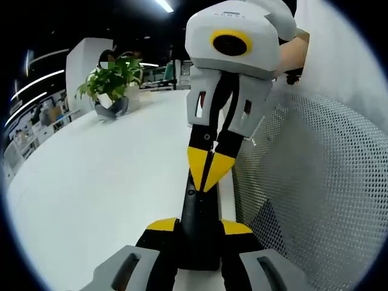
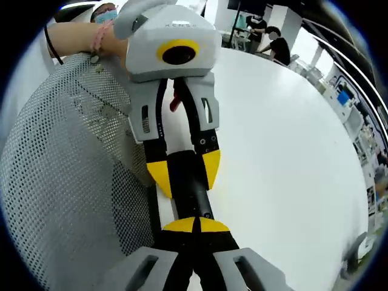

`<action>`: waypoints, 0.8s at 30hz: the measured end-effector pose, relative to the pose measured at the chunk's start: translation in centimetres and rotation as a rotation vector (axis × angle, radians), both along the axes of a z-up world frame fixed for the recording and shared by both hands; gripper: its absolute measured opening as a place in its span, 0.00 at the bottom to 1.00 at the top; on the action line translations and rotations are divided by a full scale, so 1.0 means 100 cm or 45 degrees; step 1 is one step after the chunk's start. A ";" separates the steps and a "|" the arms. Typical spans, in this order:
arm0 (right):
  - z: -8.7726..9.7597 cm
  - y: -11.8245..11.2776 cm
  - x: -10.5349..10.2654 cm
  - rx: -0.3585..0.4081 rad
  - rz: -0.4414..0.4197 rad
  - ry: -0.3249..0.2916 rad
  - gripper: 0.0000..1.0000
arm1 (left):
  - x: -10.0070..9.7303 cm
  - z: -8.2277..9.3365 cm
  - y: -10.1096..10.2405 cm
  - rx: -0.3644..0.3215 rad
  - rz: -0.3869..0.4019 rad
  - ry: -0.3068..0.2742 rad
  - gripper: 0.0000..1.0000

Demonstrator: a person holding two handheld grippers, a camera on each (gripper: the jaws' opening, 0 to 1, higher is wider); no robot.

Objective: Press the specified remote control buttons in sequence, fully releasing each button before pressing the next.

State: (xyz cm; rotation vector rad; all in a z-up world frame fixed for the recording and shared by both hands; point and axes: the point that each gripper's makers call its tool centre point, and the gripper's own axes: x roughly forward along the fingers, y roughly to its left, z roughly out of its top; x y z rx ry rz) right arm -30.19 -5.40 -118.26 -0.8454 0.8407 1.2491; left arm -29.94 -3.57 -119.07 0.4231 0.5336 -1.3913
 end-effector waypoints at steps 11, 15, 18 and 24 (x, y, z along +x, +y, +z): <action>0.000 0.000 0.003 -0.009 -0.025 0.019 0.00 | 0.000 0.000 0.000 0.004 -0.009 -0.001 0.25; 0.001 0.000 0.003 0.002 -0.048 0.080 0.00 | 0.000 0.000 0.000 0.004 -0.010 -0.001 0.25; 0.002 -0.001 0.006 0.018 -0.074 0.095 0.00 | 0.000 0.000 0.000 0.005 -0.010 -0.001 0.25; 0.003 0.000 0.016 0.023 -0.098 0.101 0.00 | 0.000 0.000 -0.001 0.005 -0.011 -0.002 0.25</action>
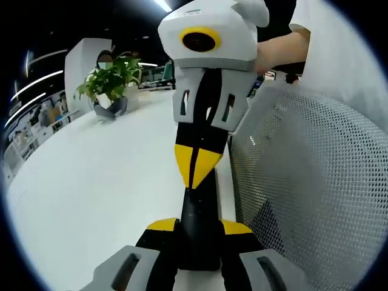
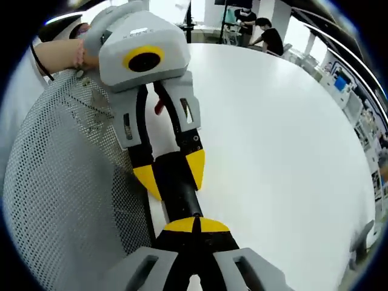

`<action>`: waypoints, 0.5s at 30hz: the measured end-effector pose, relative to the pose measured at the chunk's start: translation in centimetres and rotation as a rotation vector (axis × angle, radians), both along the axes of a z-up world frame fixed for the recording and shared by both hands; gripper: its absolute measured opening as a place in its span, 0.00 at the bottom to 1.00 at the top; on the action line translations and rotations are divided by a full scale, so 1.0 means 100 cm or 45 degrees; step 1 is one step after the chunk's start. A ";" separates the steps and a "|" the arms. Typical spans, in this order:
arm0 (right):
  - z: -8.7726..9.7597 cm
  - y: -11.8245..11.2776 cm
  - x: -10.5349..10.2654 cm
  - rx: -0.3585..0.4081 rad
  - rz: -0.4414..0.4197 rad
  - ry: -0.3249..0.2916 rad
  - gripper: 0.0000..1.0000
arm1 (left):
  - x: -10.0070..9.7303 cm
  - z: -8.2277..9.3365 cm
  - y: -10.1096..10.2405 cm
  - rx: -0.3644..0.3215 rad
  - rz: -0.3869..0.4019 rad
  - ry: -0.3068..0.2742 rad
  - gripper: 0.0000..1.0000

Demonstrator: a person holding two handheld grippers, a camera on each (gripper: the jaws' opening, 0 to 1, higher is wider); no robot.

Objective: Press the specified remote control buttons in sequence, fully releasing each button before pressing the next.

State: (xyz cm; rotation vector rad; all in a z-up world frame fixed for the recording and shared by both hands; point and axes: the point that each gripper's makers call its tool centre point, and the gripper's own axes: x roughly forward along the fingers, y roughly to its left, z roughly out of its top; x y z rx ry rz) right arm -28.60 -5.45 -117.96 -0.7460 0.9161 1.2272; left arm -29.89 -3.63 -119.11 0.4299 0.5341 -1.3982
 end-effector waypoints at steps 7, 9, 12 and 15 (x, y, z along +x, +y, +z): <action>-0.004 0.003 -0.002 -0.039 0.053 0.032 0.00 | 0.000 0.001 0.000 0.002 -0.001 -0.001 0.25; -0.005 0.003 -0.001 -0.058 0.074 0.033 0.00 | 0.000 0.000 0.000 0.003 -0.003 -0.002 0.25; -0.006 0.004 -0.001 -0.098 0.115 0.016 0.00 | 0.000 0.000 0.000 0.003 -0.004 -0.002 0.25; -0.008 0.005 -0.001 -0.152 0.183 -0.042 0.00 | 0.000 0.000 0.000 0.003 0.000 -0.002 0.25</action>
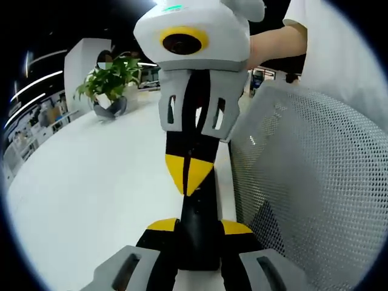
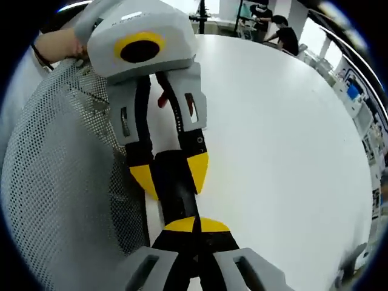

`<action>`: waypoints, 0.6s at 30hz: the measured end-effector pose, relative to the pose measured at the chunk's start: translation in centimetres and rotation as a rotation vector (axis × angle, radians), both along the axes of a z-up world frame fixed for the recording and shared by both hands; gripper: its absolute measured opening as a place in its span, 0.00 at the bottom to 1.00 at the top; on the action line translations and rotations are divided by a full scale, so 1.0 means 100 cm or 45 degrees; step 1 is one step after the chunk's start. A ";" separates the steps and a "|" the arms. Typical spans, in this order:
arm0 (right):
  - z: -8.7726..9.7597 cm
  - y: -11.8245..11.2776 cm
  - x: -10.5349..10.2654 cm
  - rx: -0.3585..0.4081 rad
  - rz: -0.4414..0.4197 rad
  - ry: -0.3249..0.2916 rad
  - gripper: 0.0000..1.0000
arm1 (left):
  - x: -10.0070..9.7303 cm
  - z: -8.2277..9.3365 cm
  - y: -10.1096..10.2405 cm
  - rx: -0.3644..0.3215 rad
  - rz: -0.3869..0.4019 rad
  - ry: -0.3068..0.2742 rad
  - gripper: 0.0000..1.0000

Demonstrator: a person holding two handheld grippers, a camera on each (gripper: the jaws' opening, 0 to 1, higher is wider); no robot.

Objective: Press the specified remote control buttons in sequence, fully releasing each button before pressing the next.

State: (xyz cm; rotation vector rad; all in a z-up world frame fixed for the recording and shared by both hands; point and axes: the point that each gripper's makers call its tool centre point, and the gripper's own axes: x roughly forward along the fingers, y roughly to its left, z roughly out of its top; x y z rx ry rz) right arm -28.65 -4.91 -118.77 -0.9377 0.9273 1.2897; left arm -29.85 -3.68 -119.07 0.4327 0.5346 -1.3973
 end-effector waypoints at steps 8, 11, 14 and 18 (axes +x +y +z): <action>0.004 -0.002 0.003 0.142 -0.178 0.068 0.00 | 0.000 0.000 0.000 0.000 0.001 0.001 0.25; 0.007 -0.001 -0.003 0.168 -0.166 0.085 0.00 | -0.001 0.000 0.000 -0.001 0.002 0.002 0.25; 0.012 0.004 -0.010 0.197 -0.154 0.094 0.00 | -0.001 0.001 0.000 -0.002 0.002 0.003 0.25; 0.010 0.009 -0.016 0.192 -0.112 0.102 0.00 | -0.001 0.001 0.000 -0.002 0.001 0.003 0.25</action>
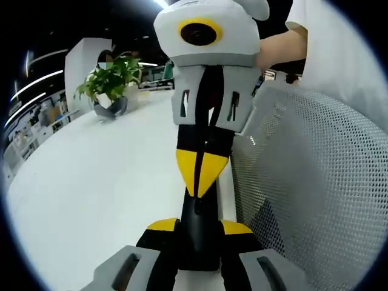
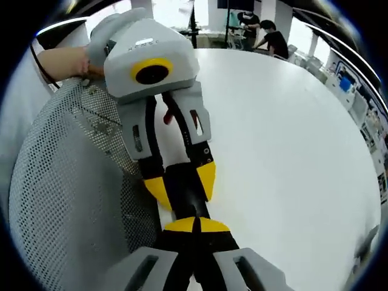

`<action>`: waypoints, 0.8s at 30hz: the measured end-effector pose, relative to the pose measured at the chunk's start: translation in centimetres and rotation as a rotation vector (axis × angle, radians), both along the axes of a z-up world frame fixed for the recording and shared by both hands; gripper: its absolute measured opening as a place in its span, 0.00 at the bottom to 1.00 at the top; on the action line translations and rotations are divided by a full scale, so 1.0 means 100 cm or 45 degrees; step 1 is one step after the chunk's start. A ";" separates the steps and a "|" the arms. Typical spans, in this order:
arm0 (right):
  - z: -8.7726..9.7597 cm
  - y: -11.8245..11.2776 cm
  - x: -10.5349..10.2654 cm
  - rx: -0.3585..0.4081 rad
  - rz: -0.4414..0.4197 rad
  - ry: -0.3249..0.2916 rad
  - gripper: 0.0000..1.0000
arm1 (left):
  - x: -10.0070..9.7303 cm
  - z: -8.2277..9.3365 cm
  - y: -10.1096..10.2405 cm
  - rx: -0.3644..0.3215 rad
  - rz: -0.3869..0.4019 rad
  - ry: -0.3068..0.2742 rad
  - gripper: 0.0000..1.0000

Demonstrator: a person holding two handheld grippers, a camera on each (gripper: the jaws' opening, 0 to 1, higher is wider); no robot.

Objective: Press the specified remote control buttons in sequence, fully releasing each button before pressing the next.

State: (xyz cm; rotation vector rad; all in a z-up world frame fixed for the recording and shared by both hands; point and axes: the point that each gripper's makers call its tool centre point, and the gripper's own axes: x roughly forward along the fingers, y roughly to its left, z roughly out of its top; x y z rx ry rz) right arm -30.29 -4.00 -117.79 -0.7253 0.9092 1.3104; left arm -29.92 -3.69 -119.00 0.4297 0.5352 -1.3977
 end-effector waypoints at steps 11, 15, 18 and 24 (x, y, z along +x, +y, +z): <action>-0.005 0.000 0.000 -0.076 0.066 -0.068 0.00 | 0.000 0.000 0.000 -0.007 0.005 0.007 0.25; -0.004 -0.001 0.001 -0.043 0.026 -0.044 0.00 | 0.000 0.000 0.000 -0.005 0.004 0.005 0.25; -0.002 -0.001 0.001 -0.030 0.010 -0.023 0.00 | 0.000 0.000 0.000 -0.005 0.003 0.005 0.25; -0.003 0.005 0.002 -0.028 0.038 -0.045 0.00 | 0.001 -0.001 0.000 -0.008 0.004 0.010 0.25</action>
